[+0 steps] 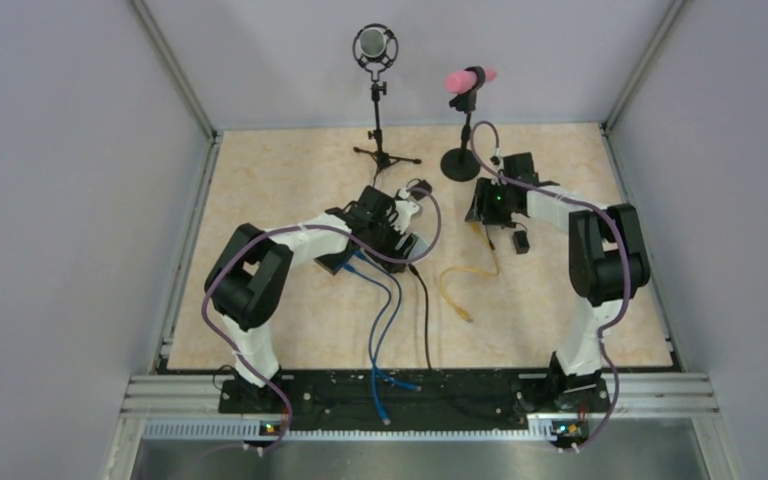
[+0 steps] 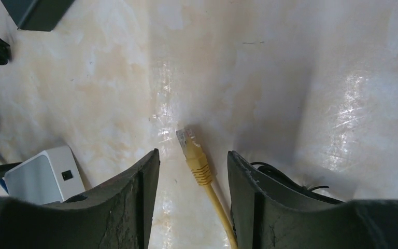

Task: Pull the plug from the switch port

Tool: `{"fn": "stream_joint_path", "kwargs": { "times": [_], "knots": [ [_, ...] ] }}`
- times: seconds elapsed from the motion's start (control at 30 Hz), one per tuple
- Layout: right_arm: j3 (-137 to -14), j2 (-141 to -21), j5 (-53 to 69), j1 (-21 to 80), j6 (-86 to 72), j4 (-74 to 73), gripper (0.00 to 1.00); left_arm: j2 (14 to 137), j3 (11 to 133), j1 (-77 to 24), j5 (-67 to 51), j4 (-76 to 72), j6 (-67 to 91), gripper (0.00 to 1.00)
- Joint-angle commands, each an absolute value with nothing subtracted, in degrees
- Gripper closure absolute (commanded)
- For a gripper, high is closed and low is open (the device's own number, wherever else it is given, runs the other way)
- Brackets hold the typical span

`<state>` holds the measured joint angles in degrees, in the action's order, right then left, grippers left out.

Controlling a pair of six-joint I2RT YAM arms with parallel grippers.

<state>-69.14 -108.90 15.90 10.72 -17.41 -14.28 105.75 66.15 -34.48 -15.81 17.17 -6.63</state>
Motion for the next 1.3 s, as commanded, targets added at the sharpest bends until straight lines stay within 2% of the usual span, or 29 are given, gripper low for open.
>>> {"fn": "stream_joint_path", "kwargs": {
  "times": [0.0, 0.13, 0.4, 0.57, 0.67, 0.8, 1.0, 1.1, 1.27],
  "knots": [
    [-71.1, -103.4, 13.7, 11.0, -16.7, -14.6, 0.48, 103.1, 66.0, -34.3, -16.7, 16.2, -6.1, 0.97],
    [-69.4, -96.9, 12.1, 11.0, -17.7, -15.7, 0.48, 103.3, 65.8, -34.3, -16.6, 16.2, -6.1, 0.97],
    [-58.6, -84.6, 19.9, 15.4, -25.0, -12.5, 0.49, 102.8, 65.2, -34.3, -16.2, 15.2, -5.5, 0.97],
    [-51.1, -79.9, 13.0, 21.8, -29.9, -11.1, 0.51, 102.2, 64.3, -34.3, -15.6, 14.0, -4.9, 0.97],
    [-45.5, -76.2, 15.1, 22.9, -32.7, -7.5, 0.53, 102.0, 63.7, -34.3, -15.3, 13.5, -4.7, 0.97],
    [-43.4, -73.3, 13.1, 26.7, -29.3, -8.3, 0.51, 102.5, 63.8, -34.3, -15.5, 13.6, -5.0, 0.97],
    [-44.4, -74.5, 14.2, 27.0, -20.5, -14.4, 0.53, 103.0, 64.9, -34.3, -16.2, 14.2, -5.1, 0.97],
    [-43.7, -74.2, 12.9, 27.0, -19.4, -16.0, 0.58, 103.3, 65.3, -34.3, -16.0, 14.8, -5.5, 0.97],
    [-43.4, -73.0, 10.0, 27.0, -19.8, -16.1, 0.84, 103.6, 65.6, -34.3, -16.1, 15.2, -5.8, 0.97]
  ]
}}
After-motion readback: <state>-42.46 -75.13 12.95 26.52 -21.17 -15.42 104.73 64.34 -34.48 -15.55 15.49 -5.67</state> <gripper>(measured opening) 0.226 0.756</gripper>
